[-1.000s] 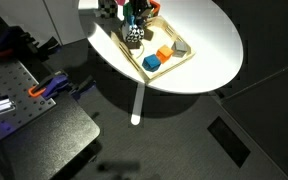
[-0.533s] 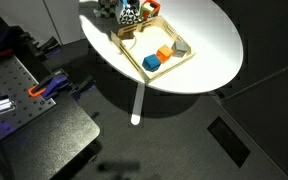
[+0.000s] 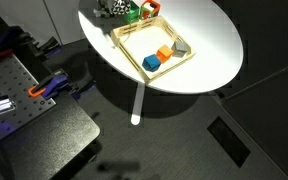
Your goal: Remove the square toy from the box and place it on the table.
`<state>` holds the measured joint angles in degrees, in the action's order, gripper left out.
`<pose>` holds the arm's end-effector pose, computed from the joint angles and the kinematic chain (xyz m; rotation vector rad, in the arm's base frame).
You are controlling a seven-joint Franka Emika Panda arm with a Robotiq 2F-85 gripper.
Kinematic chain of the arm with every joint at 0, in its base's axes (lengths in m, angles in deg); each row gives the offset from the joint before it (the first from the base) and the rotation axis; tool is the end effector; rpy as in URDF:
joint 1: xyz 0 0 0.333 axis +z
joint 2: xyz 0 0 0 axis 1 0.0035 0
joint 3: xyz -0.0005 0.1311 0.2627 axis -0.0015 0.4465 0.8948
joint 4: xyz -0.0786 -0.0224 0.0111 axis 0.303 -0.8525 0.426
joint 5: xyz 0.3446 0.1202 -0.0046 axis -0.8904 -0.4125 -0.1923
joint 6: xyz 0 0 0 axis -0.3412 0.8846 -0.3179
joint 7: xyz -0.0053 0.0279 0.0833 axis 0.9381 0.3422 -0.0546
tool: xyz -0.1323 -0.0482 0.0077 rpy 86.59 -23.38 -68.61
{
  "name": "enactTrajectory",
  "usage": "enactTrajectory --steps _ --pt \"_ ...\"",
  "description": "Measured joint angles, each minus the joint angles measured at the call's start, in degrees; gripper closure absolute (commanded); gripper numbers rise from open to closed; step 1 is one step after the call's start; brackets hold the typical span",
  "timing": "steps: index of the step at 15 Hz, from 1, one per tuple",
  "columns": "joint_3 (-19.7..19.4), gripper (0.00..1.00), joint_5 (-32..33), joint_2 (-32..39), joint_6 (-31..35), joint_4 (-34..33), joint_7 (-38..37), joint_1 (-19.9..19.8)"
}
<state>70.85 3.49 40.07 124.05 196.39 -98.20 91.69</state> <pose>0.5217 0.0030 0.2327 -3.0862 0.4163 0.0505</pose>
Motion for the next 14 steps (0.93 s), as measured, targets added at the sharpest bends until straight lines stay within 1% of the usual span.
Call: enactTrajectory --steps 1,2,3,4,9,11,14 --pt "0.27 0.95 -0.05 0.25 0.0 -0.03 0.0 0.01" --pt "0.51 0.63 -0.05 0.55 0.01 -0.07 -0.01 0.02" --pt "0.69 0.61 -0.06 0.95 0.02 -0.14 -0.02 0.06" --pt "0.75 0.56 -0.06 1.42 0.02 -0.21 -0.04 0.14" --pt "0.79 0.14 -0.06 3.66 0.02 -0.71 -0.04 0.18" --pt "0.76 0.01 -0.06 4.11 0.02 -0.92 -0.04 0.17" --pt "0.5 0.0 -0.06 4.29 -0.18 -1.14 -0.06 -0.04"
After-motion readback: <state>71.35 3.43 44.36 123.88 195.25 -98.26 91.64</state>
